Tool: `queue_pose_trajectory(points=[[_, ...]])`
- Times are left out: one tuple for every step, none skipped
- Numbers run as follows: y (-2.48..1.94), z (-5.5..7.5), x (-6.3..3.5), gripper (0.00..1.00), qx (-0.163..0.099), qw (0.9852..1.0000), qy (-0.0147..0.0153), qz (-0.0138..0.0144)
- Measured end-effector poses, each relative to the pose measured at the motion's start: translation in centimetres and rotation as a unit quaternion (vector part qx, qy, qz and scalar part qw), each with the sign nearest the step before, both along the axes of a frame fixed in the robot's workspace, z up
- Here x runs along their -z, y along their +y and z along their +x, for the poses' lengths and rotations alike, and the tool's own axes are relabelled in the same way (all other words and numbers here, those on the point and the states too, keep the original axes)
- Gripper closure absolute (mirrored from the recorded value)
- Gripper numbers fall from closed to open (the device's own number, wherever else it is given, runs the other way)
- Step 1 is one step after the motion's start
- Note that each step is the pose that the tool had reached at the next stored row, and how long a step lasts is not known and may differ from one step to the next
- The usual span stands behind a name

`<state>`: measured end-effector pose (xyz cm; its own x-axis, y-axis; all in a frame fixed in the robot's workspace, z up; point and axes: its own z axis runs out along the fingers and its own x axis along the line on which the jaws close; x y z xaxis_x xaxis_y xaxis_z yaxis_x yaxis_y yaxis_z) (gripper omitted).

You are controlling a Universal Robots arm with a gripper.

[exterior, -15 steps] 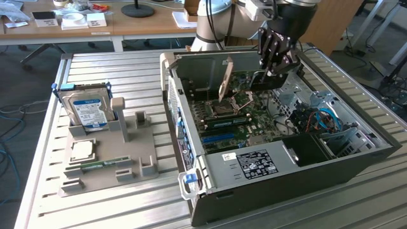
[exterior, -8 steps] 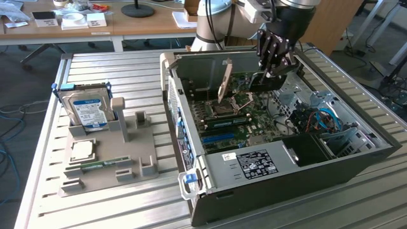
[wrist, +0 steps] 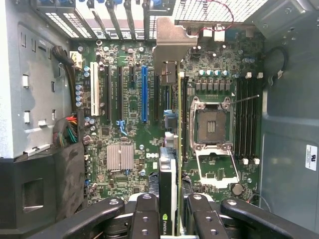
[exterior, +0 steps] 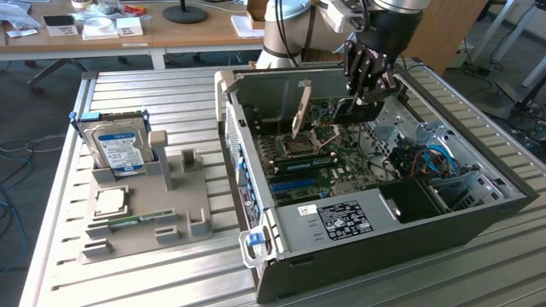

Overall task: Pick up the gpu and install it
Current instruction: 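Insert the gpu into the slot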

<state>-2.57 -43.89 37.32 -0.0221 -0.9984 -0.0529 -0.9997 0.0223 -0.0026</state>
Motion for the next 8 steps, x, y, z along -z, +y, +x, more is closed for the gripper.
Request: queue_pose_trajectory(points=[[0.0, 0.0, 0.01, 0.74, 0.0, 1.0, 0.0, 0.0], [0.01, 0.0, 0.07, 0.74, 0.0, 1.0, -0.0001, 0.0002], [0.0, 0.0, 0.16, 0.74, 0.0, 1.0, -0.0001, 0.0002], [0.0, 0.0, 0.26, 0.74, 0.0, 1.0, 0.0, 0.0001], [0.0, 0.0, 0.32, 0.74, 0.0, 1.0, 0.0, 0.0], [0.0, 0.0, 0.33, 0.74, 0.0, 1.0, 0.0, -0.0001], [0.0, 0.0, 0.33, 0.74, 0.0, 1.0, 0.0, -0.0001], [0.0, 0.0, 0.33, 0.74, 0.0, 1.0, 0.0, -0.0001]])
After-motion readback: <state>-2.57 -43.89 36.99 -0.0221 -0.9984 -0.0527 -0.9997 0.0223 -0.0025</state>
